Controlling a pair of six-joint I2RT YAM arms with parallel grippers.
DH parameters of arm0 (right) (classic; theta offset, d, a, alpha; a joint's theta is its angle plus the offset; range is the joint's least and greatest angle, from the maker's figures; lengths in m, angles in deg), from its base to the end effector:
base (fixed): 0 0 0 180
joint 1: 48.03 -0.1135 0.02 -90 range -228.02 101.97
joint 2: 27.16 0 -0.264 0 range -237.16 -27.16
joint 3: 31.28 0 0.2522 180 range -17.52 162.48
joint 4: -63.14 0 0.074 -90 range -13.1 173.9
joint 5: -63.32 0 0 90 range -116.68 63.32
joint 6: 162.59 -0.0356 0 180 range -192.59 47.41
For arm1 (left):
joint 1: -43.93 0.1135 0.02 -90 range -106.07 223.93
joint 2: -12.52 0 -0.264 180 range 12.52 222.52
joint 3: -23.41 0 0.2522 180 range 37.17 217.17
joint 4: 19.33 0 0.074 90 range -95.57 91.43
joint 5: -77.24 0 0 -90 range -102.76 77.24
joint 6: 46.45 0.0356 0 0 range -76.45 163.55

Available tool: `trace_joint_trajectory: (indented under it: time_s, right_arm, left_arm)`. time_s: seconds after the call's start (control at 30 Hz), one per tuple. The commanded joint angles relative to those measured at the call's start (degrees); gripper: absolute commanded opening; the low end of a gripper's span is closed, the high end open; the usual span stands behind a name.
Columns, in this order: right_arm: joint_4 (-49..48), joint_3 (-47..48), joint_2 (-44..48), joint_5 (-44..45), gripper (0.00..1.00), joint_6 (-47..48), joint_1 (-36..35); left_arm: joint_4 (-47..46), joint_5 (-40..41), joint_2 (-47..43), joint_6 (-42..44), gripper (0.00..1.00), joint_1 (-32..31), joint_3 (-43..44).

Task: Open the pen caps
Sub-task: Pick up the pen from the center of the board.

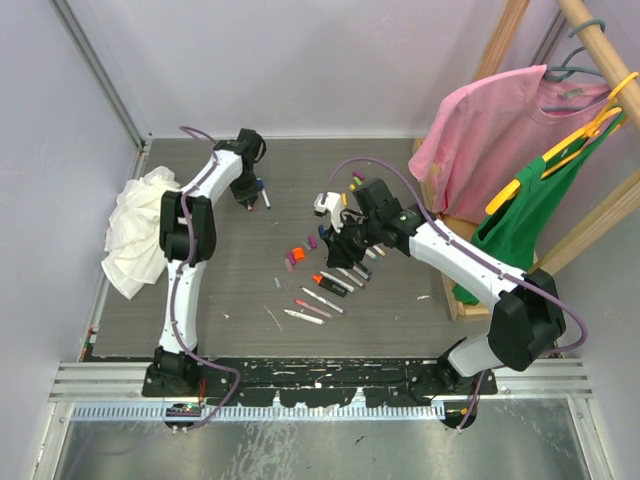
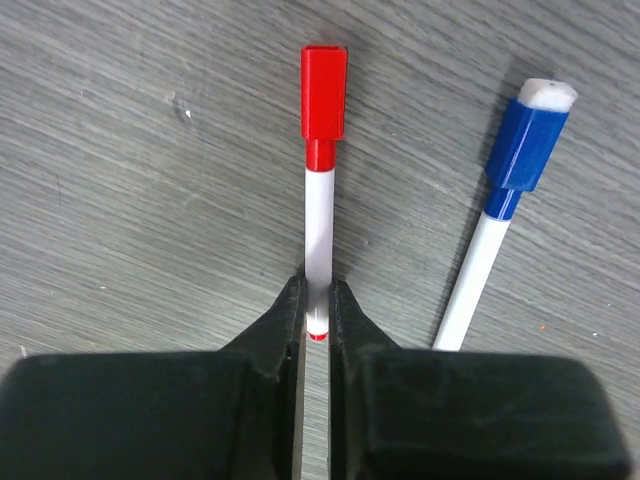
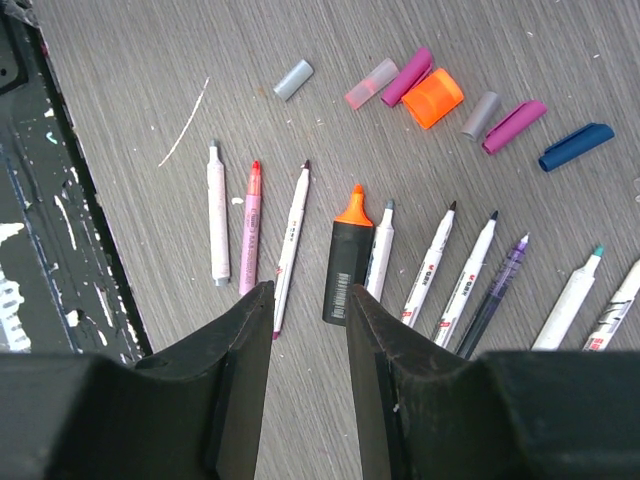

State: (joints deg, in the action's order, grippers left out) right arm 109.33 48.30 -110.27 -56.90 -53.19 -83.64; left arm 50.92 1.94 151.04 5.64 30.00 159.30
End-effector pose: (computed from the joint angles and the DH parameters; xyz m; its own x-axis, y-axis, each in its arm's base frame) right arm 0.2398 0.1938 0.2801 -0.3300 -0.5894 -0.7374 -0.9301 0.3364 0.1474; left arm 0.4891 -0.1120 0.1732 -0.8304 -0.4064 -0.3813 -0.4434 0.8963 0.0105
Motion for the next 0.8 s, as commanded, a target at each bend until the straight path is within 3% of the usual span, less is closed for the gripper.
trace_joint_trajectory:
  time_s: [0.0,0.13,0.3,0.53,0.77]
  right_arm:
    - [-0.48,0.46,1.37,-3.89,0.41,0.38,0.73]
    - [-0.16,0.5,1.74,-9.67,0.41,-0.29,1.95]
    - [-0.25,0.35,2.96,-15.58,0.4,-1.2,4.07]
    - [-5.43,-1.89,6.93,-29.56,0.41,-7.24,9.62]
    - [-11.64,-4.44,10.32,-35.68,0.48,-11.46,12.14]
  left_arm:
    - [0.97,-1.18,-0.8,1.33,0.0,1.1,1.03]
    - [-4.51,-1.74,-7.61,1.82,0.0,1.02,-5.74]
    - [-16.99,-4.98,-22.02,1.9,0.0,1.02,-21.85]
    - [-50.03,-22.08,-50.06,-2.0,0.0,-0.45,-58.89]
    - [-73.73,-24.64,-69.29,-5.77,0.0,-9.97,-81.47]
